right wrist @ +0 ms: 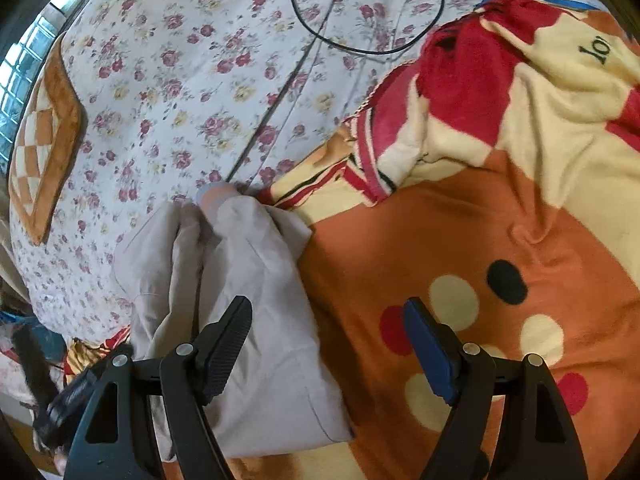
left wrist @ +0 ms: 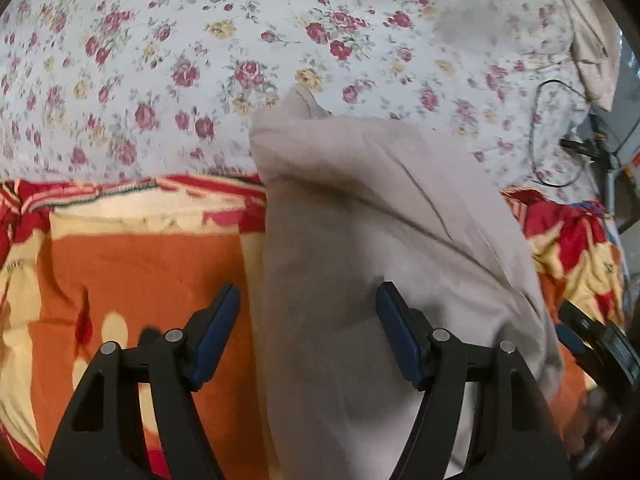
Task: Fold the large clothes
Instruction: 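Fold the held jacket edge over the bundle with the left gripper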
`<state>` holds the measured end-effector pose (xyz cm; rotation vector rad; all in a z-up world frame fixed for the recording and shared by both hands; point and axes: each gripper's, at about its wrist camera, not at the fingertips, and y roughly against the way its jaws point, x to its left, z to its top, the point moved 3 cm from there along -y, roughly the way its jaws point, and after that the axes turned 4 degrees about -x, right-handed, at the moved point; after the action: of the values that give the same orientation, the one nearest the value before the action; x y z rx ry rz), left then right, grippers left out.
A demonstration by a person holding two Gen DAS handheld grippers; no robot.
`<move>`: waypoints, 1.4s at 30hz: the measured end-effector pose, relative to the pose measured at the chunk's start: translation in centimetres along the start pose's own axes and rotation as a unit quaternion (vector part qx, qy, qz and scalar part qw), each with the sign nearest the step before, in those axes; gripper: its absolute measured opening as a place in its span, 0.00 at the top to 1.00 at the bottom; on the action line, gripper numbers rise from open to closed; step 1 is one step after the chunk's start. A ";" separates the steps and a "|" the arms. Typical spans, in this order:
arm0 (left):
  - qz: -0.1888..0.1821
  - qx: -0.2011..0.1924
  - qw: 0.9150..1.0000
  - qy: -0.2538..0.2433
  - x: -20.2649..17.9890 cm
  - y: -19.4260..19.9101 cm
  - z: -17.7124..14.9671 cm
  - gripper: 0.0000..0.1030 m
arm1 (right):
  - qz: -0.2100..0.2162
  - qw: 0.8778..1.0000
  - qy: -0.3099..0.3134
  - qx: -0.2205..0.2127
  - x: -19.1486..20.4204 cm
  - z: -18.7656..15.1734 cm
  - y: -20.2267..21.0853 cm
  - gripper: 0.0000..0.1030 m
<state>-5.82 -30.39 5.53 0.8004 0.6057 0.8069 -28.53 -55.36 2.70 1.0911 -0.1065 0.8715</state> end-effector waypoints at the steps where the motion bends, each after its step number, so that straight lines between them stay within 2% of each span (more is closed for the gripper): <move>1: 0.002 -0.001 1.000 -0.001 0.0 -0.3 0.3 0.32 | 0.001 1.000 0.002 -0.001 0.1 0.0 0.0 0.23; 5: 0.006 -0.009 1.000 -0.009 -1.4 -1.5 1.7 0.32 | 0.006 1.000 0.009 -0.004 0.5 0.3 0.2 0.23; 12: 0.009 -0.017 0.996 -0.089 -6.9 -3.7 3.7 0.32 | 0.007 1.000 0.026 -0.015 1.1 0.5 0.6 0.23; 19: -0.008 -0.013 0.995 -0.097 -9.4 -5.3 4.1 0.32 | 0.015 0.999 0.045 -0.013 2.0 0.3 -0.1 0.23; 23: -0.042 -0.007 0.995 -0.092 -8.3 -3.2 3.2 0.32 | 0.039 0.997 0.063 -0.021 3.0 0.0 0.4 0.23; 25: -0.027 -0.014 0.995 -0.095 -7.3 -1.6 2.6 0.32 | 0.060 0.995 0.075 -0.028 3.8 -0.2 0.8 0.23; 27: -0.011 -0.026 0.994 -0.103 -6.1 0.2 1.8 0.32 | 0.082 0.992 0.087 -0.030 4.8 -0.5 1.0 0.18; 30: 0.020 -0.041 0.994 -0.103 -4.2 1.8 0.6 0.32 | 0.113 0.988 0.101 -0.014 6.4 -1.2 0.5 0.18; 33: 0.022 -0.037 0.995 -0.087 -2.1 2.2 -0.6 0.28 | 0.137 0.984 0.118 -0.002 7.8 -1.9 -0.1 0.17; 36: 0.021 -0.014 0.997 -0.070 -0.9 0.8 -1.6 0.28 | 0.138 0.982 0.128 0.004 8.9 -1.8 -1.5 0.16; 42: 0.002 -0.014 0.999 -0.053 -1.4 0.0 -2.3 0.27 | 0.177 0.977 0.107 0.052 10.1 -0.9 -4.8 0.15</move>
<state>-8.32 -30.66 4.50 0.8146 0.4982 0.7705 -18.85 -49.81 3.57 1.0851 -0.0762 1.3222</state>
